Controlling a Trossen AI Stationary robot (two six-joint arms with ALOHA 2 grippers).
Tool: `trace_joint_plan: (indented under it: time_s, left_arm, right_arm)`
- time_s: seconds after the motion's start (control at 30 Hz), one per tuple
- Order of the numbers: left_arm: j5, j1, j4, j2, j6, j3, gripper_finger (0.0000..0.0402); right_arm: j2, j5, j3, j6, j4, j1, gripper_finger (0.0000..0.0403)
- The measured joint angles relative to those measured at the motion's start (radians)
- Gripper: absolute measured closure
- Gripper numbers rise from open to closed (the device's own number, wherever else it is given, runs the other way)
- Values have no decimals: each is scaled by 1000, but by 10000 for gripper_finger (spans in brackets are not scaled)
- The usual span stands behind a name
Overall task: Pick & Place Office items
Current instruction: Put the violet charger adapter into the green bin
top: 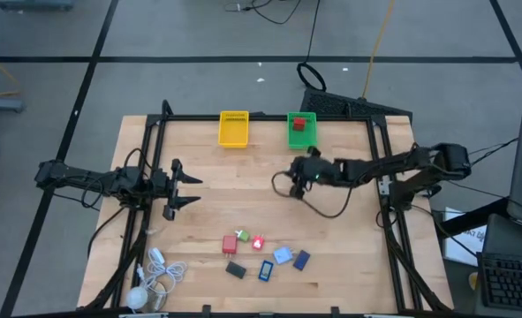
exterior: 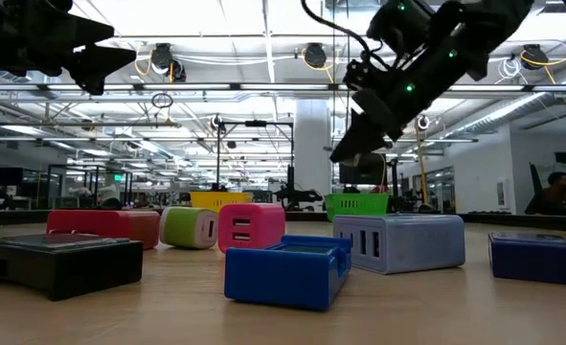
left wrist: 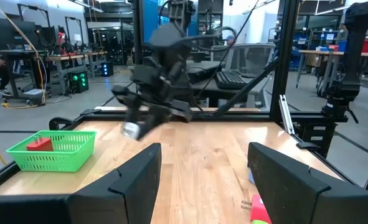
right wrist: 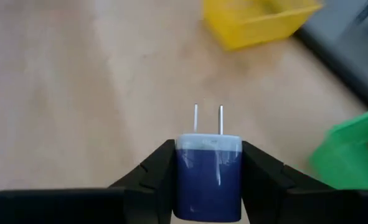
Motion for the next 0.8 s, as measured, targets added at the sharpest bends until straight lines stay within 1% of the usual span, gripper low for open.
trace_joint_plan:
  time_s: [0.27, 0.47, 0.57, 0.63, 0.73, 0.8]
  left_arm:
    - [0, 0, 0, 0, 0, 0, 158]
    - [0, 0, 0, 0, 0, 0, 158]
    - [0, 0, 0, 0, 0, 0, 158]
    - [0, 0, 0, 0, 0, 0, 158]
    - [0, 0, 0, 0, 0, 0, 158]
    - [0, 0, 0, 0, 0, 0, 158]
  right_arm:
    - [-20, -10, -153, -93, 375, -258, 278]
    - [-8, -102, -183, -77, 476, -416, 278]
    - [54, -150, -184, -71, 547, -457, 278]
    - [110, -185, -184, -71, 632, -470, 278]
    - [182, -184, -183, -76, 742, -466, 278]
    - [213, -184, -183, -81, 783, -466, 278]
